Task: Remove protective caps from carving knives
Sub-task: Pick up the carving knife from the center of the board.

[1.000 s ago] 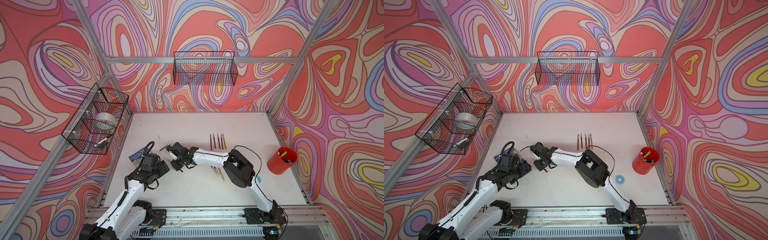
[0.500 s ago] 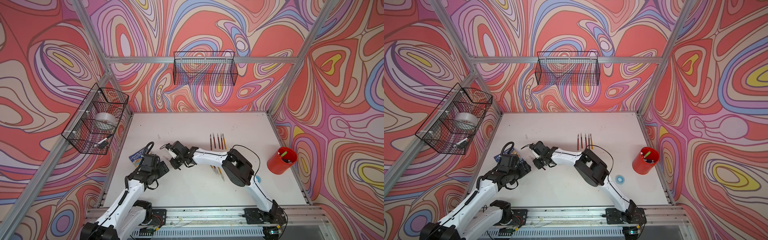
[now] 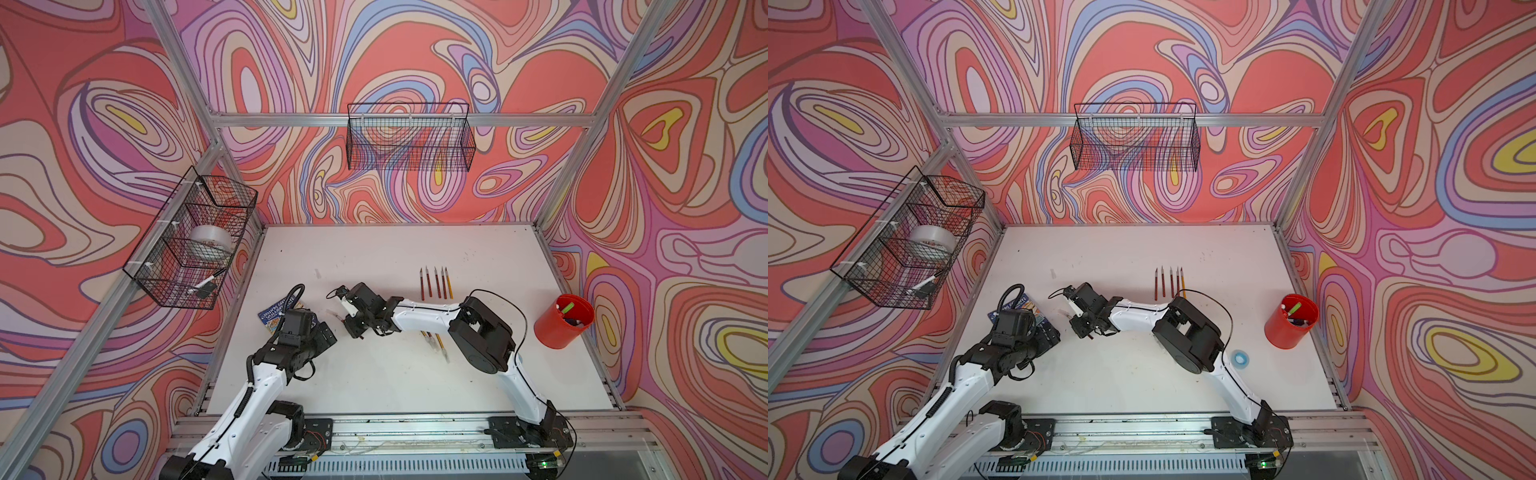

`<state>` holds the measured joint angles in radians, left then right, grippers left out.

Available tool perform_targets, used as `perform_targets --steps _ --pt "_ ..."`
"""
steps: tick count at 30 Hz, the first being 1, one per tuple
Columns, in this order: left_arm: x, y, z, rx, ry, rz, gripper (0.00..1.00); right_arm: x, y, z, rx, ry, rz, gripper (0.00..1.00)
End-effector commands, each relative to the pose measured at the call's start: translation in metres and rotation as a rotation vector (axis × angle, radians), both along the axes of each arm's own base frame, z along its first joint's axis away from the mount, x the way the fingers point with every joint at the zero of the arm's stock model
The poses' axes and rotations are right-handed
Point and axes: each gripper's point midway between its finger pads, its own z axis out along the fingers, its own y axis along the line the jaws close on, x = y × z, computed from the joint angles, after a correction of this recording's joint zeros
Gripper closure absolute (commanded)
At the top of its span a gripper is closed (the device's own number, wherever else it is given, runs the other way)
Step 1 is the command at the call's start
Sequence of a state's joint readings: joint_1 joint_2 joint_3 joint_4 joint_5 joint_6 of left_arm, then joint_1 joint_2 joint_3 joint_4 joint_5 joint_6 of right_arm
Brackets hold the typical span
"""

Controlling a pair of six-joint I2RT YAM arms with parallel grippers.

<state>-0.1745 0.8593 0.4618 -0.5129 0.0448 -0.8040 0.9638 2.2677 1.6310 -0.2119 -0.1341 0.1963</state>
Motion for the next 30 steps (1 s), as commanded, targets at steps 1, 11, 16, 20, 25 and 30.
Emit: perform_targets --steps 1,11,16,20,25,30 --pt "-0.006 0.005 0.000 0.011 0.020 0.009 0.07 0.005 0.004 0.034 0.076 -0.047 -0.002 1.00" --pt "-0.009 0.008 0.003 0.019 0.018 0.025 0.06 0.006 0.003 0.047 0.100 -0.056 -0.001 1.00" --pt "-0.008 0.013 0.016 0.029 -0.017 0.049 0.01 0.006 -0.002 0.062 0.112 -0.081 -0.010 1.00" --pt "-0.005 0.015 0.032 0.023 -0.063 0.061 0.00 0.003 -0.007 0.080 0.129 -0.100 -0.014 1.00" --pt "0.009 0.011 0.062 -0.035 -0.168 0.074 0.00 -0.003 -0.017 0.100 0.149 -0.116 -0.015 1.00" --pt "0.026 -0.002 0.085 -0.147 -0.251 0.068 0.00 -0.011 -0.031 0.112 0.152 -0.126 -0.024 1.00"
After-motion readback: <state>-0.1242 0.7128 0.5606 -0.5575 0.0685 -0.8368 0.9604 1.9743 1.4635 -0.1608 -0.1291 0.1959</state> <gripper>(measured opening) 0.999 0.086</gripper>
